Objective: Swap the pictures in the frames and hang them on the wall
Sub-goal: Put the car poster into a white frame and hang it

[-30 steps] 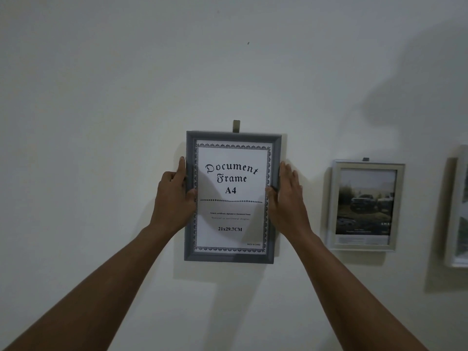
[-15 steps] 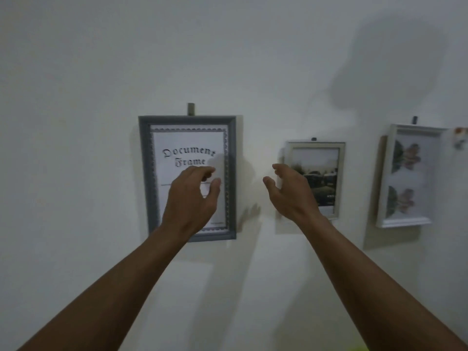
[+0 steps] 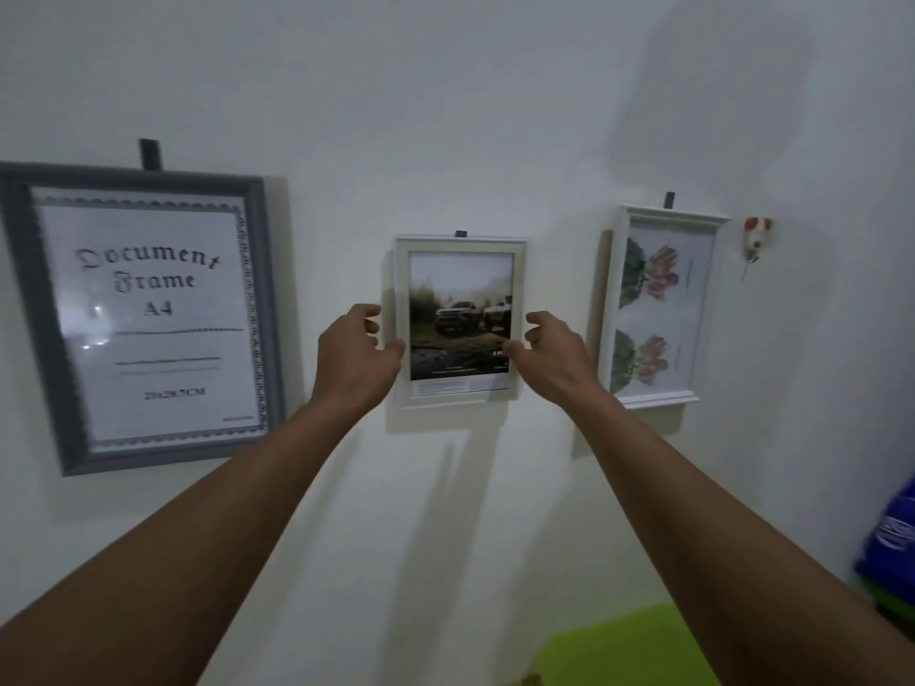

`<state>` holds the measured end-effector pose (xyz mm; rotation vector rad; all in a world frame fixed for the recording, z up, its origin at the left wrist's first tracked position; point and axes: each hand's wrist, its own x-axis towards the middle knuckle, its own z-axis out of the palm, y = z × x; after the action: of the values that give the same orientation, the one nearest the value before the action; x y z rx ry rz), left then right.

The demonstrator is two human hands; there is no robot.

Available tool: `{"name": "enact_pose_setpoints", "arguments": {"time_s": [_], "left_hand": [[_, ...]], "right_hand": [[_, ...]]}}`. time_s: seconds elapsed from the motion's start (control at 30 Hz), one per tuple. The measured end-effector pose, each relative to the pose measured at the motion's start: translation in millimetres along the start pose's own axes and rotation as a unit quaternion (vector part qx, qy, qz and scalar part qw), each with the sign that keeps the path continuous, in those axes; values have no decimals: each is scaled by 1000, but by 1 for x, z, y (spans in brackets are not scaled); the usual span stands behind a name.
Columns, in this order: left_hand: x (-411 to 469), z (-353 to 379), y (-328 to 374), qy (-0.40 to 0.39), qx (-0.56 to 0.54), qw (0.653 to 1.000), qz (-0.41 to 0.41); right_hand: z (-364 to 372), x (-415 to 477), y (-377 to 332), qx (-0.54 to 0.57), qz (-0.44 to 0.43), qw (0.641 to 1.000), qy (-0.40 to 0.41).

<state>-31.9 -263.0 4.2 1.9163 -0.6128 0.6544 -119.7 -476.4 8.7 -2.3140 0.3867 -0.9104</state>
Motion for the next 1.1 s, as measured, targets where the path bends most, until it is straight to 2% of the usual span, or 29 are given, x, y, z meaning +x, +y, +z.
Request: {"name": "enact_pose_setpoints", "arguments": {"time_s": [0.4,0.6,0.93,1.1], "left_hand": [[1,51,1,40,-35,998,-21],[1,47,-1,14,-39,999,-21],[-10,18,4,-47,-160,984,-60],[-41,0,3,-68,-193,977,-67]], "right_hand": [[34,40,46,124,-65,990,14],[32,43,53,201,-73,977,5],[13,21,50,263,-116,956,-60],[3,-17,46,301,-98,942,-110]]}}
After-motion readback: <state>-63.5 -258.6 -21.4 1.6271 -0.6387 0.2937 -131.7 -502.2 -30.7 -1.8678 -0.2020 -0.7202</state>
